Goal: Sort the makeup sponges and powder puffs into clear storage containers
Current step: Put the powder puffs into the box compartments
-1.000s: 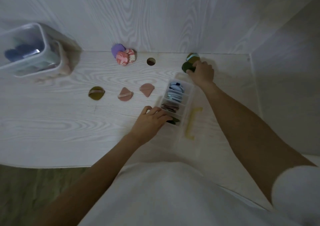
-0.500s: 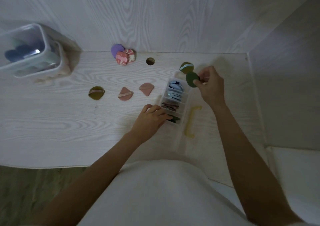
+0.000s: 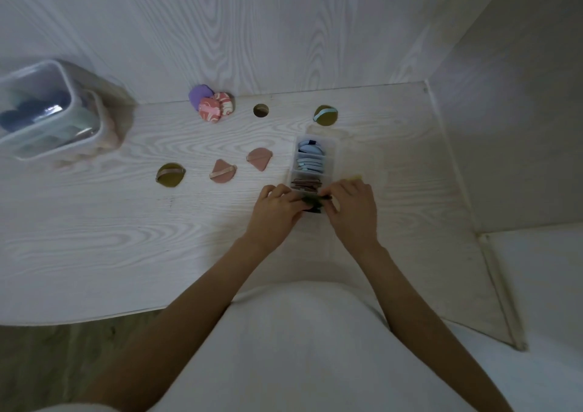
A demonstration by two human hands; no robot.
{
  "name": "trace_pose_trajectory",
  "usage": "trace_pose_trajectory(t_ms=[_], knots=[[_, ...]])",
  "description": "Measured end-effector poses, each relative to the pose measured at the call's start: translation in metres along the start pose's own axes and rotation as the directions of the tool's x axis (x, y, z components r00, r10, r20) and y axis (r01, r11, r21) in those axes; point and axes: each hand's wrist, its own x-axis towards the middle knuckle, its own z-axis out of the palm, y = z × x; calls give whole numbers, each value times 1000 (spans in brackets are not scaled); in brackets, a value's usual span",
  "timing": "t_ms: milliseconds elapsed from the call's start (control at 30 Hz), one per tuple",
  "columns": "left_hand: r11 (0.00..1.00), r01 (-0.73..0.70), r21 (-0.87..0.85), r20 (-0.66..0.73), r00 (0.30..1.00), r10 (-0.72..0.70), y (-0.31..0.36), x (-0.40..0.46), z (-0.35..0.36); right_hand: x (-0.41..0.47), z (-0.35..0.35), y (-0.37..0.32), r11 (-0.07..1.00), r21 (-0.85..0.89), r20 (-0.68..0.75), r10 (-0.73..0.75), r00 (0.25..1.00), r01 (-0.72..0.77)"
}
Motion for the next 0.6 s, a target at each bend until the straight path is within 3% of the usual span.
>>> trace_pose_trajectory(t_ms=[133,233,433,600], knots=[[999,16,-38,8,1000,-16,1,-4,2,6,12,-6,980,-159,50,-115,992,122],[998,19,-59,-12,1000,-19,3,-8,4,4,14,-8,949,-303,113,-52,992,85],[998,-11,-60,-108,994,4,1,-13,12,4,9,-9,920,-379,143,-47,989,99],[997,-29,-70,-85,996,23,2,-13,13,3,13,-4,884,-448,189,-55,980,136]])
